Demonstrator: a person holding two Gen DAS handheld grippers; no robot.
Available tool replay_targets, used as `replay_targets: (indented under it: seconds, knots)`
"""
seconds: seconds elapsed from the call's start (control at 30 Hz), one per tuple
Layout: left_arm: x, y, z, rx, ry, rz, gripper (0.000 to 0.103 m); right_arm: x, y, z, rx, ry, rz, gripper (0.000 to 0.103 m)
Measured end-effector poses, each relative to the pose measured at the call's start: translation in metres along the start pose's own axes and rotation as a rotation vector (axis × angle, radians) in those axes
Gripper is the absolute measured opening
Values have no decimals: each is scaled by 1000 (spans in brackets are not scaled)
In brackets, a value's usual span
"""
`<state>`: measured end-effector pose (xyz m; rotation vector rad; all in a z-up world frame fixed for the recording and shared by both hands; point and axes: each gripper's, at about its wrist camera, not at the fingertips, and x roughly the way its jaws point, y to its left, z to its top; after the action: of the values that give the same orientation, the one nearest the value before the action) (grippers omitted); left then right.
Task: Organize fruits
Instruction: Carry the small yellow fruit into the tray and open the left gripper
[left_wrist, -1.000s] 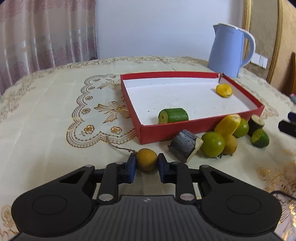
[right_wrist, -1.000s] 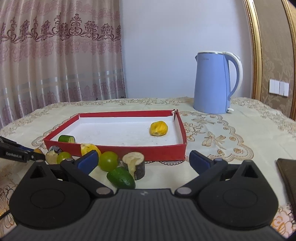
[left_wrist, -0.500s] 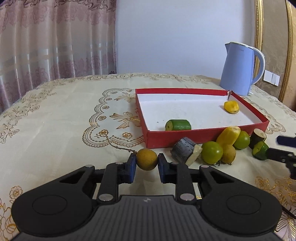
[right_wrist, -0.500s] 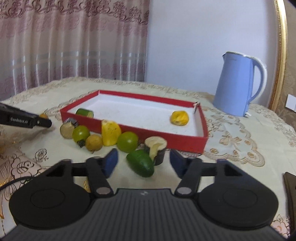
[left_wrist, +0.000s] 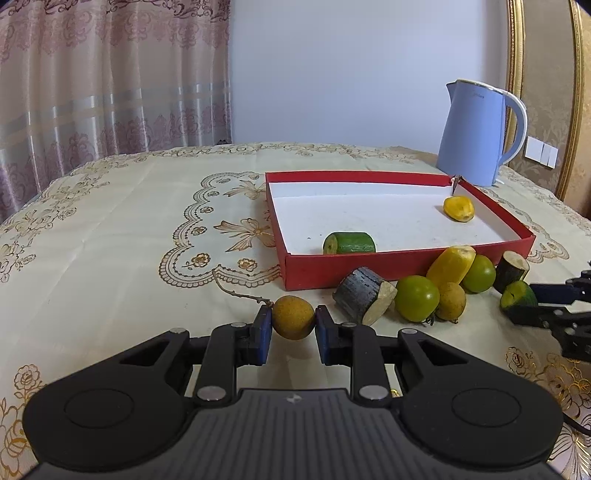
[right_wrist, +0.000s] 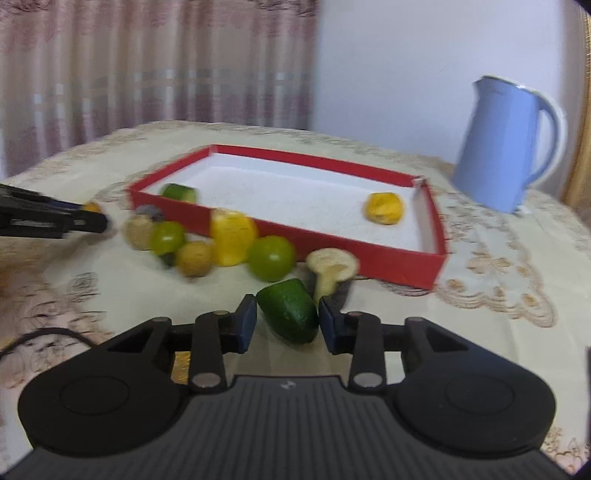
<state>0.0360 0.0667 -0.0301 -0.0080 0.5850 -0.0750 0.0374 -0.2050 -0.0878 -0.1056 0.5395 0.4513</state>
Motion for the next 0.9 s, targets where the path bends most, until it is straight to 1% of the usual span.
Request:
replay_targets:
  seconds: [0.2,0.3,0.47,0.6,0.9]
  knots:
    - [-1,-1,0,4,-5,-2,24,11,5,0,-22,16,-37,34]
    - [-1,-1,-1,8,-7,1,24,10,1,0,-6,13,-28,34]
    - [1,-1,-2,5,-4,1,24,12,2,0,-20,7,-28,36]
    - [2,-1,-2,3,-1,5,24,11,1,0,-14,3,-28,32]
    - [-11,-3,5,23,-53,5,24,0,2,0,-3,-33,1,31]
